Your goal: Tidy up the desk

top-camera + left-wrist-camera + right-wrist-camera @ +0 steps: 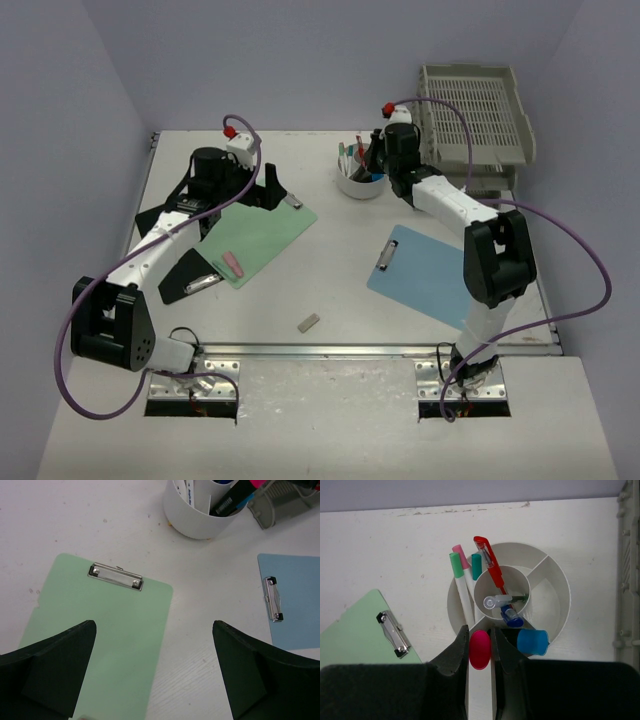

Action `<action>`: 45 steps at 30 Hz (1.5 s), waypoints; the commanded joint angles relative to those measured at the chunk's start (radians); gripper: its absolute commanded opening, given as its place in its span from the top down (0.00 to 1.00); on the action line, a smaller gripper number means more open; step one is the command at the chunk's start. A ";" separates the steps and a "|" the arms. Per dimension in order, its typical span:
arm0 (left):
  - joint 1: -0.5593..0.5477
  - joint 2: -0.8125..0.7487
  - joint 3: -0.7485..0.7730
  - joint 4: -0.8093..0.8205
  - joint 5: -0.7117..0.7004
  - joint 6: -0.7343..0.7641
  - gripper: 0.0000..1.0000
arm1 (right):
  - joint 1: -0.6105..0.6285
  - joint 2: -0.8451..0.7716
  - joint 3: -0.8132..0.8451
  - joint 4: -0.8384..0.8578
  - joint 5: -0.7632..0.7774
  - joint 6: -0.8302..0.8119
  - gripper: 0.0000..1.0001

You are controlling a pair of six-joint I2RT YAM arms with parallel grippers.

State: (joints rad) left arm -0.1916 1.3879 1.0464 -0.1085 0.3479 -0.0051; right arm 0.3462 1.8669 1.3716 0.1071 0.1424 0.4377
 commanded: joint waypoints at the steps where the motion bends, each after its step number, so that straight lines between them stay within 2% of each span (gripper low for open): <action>1: 0.018 -0.047 -0.010 0.043 0.000 0.001 0.00 | 0.028 0.016 -0.011 0.058 0.068 -0.018 1.00; 10: 0.029 -0.050 -0.023 0.055 0.011 0.001 0.00 | 0.053 0.054 0.020 0.003 0.085 0.031 0.98; 11: 0.029 -0.050 -0.023 0.057 0.010 0.001 0.00 | 0.058 0.054 0.020 0.004 0.086 0.027 0.94; 15: 0.036 -0.049 -0.026 0.062 0.015 0.001 0.00 | 0.077 0.060 0.017 0.024 0.087 -0.002 0.57; 16: 0.038 -0.049 -0.027 0.063 0.017 0.001 0.00 | 0.080 0.060 0.018 0.025 0.084 -0.004 0.51; 20: 0.047 -0.050 -0.034 0.063 0.025 0.030 0.00 | 0.082 0.040 0.021 0.033 0.056 -0.030 0.44; 30: 0.063 -0.055 -0.046 0.081 0.046 0.020 0.00 | 0.075 -0.094 -0.023 0.094 -0.055 -0.184 0.46; 34: 0.066 -0.063 -0.046 0.079 0.049 0.019 0.00 | 0.048 -0.114 -0.031 0.078 -0.017 -0.209 0.49; 37: 0.069 -0.066 -0.049 0.076 0.048 0.022 0.00 | 0.019 -0.129 -0.082 0.136 0.023 -0.284 0.59; 42: 0.076 -0.067 -0.051 0.077 0.048 0.024 0.00 | -0.019 -0.110 -0.131 0.228 0.099 -0.413 0.92; 45: 0.078 -0.065 -0.053 0.079 0.048 0.022 0.00 | -0.029 -0.085 -0.137 0.266 0.127 -0.486 0.99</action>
State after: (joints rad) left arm -0.1298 1.3529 0.9977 -0.0779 0.3834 0.0143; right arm 0.3272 1.7645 1.2375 0.2473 0.1883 0.0879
